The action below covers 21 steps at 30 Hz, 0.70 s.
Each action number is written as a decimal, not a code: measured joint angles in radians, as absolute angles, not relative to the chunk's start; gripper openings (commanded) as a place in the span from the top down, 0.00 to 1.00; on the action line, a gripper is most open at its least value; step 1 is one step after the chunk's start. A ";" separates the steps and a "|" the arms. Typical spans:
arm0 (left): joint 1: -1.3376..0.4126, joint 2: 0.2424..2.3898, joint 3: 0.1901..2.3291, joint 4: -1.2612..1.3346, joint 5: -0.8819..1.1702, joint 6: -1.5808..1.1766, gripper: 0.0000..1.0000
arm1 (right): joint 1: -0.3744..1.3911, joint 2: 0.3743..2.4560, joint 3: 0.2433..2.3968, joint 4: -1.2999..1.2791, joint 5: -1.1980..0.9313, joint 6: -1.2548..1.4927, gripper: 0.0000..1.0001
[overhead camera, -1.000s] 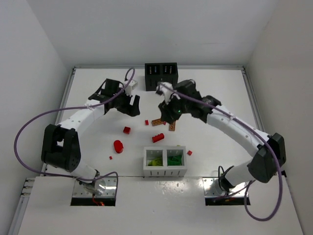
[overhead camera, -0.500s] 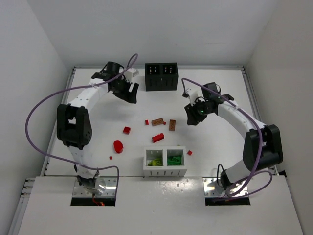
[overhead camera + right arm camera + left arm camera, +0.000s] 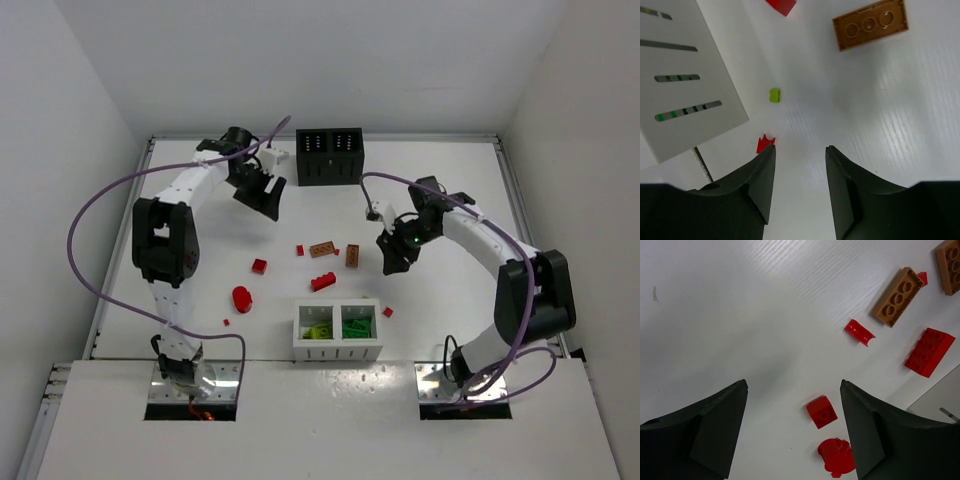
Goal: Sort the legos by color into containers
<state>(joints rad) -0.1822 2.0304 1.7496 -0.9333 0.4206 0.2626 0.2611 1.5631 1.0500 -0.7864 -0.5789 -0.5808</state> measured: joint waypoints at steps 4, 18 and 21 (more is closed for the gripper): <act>-0.182 2.038 1.749 -0.957 0.403 0.272 0.20 | 0.281 1.629 1.079 -0.847 -0.586 -0.666 0.55; -0.182 2.093 1.745 -1.008 0.372 0.286 0.20 | 0.385 1.811 1.153 -0.847 -0.515 -0.641 0.53; -0.181 2.093 1.745 -1.010 0.366 0.287 0.20 | 0.419 1.811 1.130 -0.804 -0.478 -0.600 0.53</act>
<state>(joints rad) -0.1814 2.0933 1.7454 -1.0103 0.3660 0.2874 0.4191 1.8107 1.1301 -0.8040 -0.4782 -0.5999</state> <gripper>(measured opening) 0.806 0.471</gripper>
